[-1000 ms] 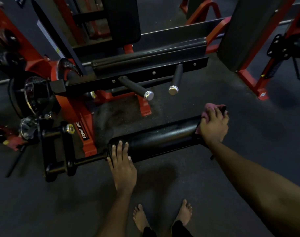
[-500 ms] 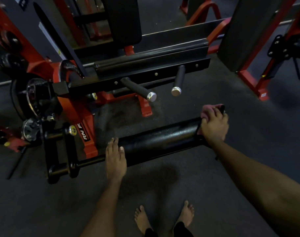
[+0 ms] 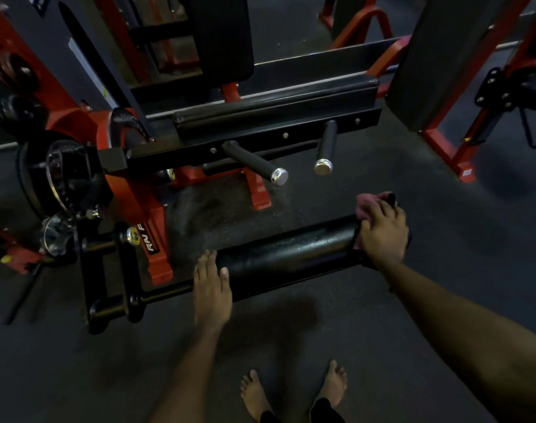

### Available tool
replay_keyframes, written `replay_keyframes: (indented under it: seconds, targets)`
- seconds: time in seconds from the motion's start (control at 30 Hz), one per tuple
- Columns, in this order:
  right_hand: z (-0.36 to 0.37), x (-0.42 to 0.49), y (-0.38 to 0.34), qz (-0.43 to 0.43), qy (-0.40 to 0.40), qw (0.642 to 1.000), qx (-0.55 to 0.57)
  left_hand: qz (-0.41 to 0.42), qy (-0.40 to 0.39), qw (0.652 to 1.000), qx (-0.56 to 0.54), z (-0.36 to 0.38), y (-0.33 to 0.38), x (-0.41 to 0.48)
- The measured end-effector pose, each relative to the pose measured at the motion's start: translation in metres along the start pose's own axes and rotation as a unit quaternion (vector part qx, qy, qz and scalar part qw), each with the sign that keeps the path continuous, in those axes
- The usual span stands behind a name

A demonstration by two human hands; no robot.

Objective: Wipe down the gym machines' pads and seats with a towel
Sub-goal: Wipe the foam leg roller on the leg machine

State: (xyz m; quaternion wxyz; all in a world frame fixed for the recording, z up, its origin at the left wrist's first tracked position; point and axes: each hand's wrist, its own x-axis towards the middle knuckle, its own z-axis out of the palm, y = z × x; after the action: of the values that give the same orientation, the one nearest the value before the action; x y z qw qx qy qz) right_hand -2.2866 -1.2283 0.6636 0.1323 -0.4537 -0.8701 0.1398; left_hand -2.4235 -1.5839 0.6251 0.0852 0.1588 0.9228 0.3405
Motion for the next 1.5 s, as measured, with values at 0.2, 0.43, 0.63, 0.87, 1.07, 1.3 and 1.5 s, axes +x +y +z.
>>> replay_keyframes:
  seconds: [0.2, 0.43, 0.63, 0.87, 1.07, 1.3, 1.5]
  targets:
    - [0.03, -0.073, -0.105, -0.08, -0.033, 0.996, 0.0, -0.007, -0.013, 1.0, 0.023, 0.0, -0.002, 0.002]
    - [0.024, -0.069, -0.061, -0.207, -0.032, 0.978, -0.001, -0.008, -0.039, 0.999, 0.013, -0.007, -0.003, 0.0]
    - [0.013, -0.047, -0.064, 0.029, -0.005, 1.0, 0.008, -0.005, -0.052, 0.999, -0.005, -0.009, -0.003, 0.001]
    - [0.043, -0.135, -0.165, -0.118, -0.072, 0.99, 0.011, -0.019, -0.044, 0.988, -0.146, -0.029, -0.01, 0.012]
    - [0.029, -0.142, -0.175, -0.186, -0.097, 0.946, 0.246, -0.042, 0.128, 0.98, -0.15, -0.025, 0.048, 0.023]
    - [0.03, -0.08, -0.072, 0.008, -0.075, 0.997, 0.017, 0.036, 0.05, 0.99, 0.127, 0.041, 0.134, -0.013]
    - [0.024, -0.083, -0.068, -0.02, -0.08, 0.997, 0.009, 0.04, 0.018, 0.97, 0.241, 0.029, 0.103, -0.001]
